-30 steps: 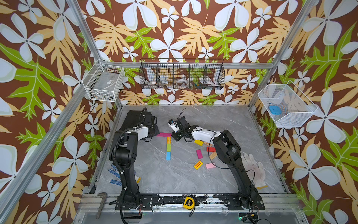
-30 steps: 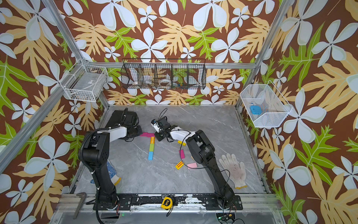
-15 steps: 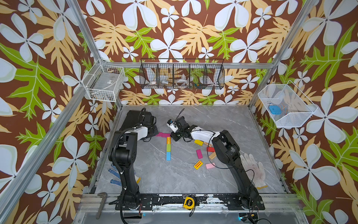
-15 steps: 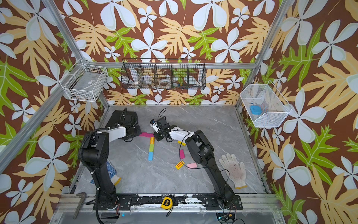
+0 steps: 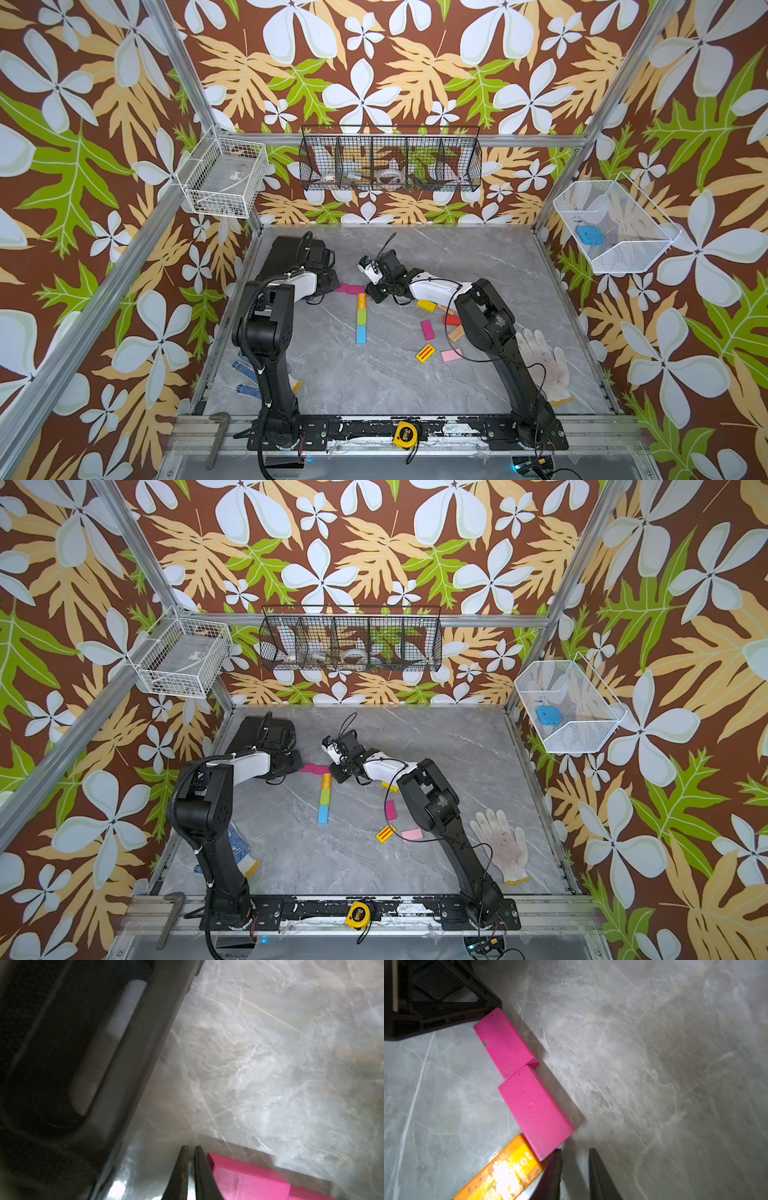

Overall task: Assemble the number 7 with building blocks
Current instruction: Adjust the building block at the center of the board.

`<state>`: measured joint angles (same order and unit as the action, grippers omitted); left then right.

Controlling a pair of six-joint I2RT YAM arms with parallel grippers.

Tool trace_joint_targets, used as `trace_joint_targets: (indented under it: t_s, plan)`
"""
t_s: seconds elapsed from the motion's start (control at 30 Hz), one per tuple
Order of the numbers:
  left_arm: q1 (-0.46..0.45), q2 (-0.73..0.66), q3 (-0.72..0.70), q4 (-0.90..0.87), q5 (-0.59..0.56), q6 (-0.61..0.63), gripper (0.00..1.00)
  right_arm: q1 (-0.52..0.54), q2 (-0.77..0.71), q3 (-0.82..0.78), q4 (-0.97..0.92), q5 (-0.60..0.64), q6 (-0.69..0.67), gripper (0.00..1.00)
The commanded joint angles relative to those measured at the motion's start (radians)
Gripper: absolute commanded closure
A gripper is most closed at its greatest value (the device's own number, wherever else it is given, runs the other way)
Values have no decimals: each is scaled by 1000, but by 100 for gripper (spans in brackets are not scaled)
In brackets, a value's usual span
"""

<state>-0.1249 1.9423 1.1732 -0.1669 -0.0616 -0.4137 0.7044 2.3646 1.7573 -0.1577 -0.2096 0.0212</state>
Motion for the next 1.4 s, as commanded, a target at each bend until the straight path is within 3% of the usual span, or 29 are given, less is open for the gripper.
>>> trace_joint_targets:
  t_s: [0.0, 1.37]
  plan:
    - [3, -2, -6, -64, 23, 0, 89, 3, -4, -9, -36, -2, 0, 76]
    - [14, -31, -5, -69, -23, -15, 89, -4, -34, -63, -25, 31, -4, 76]
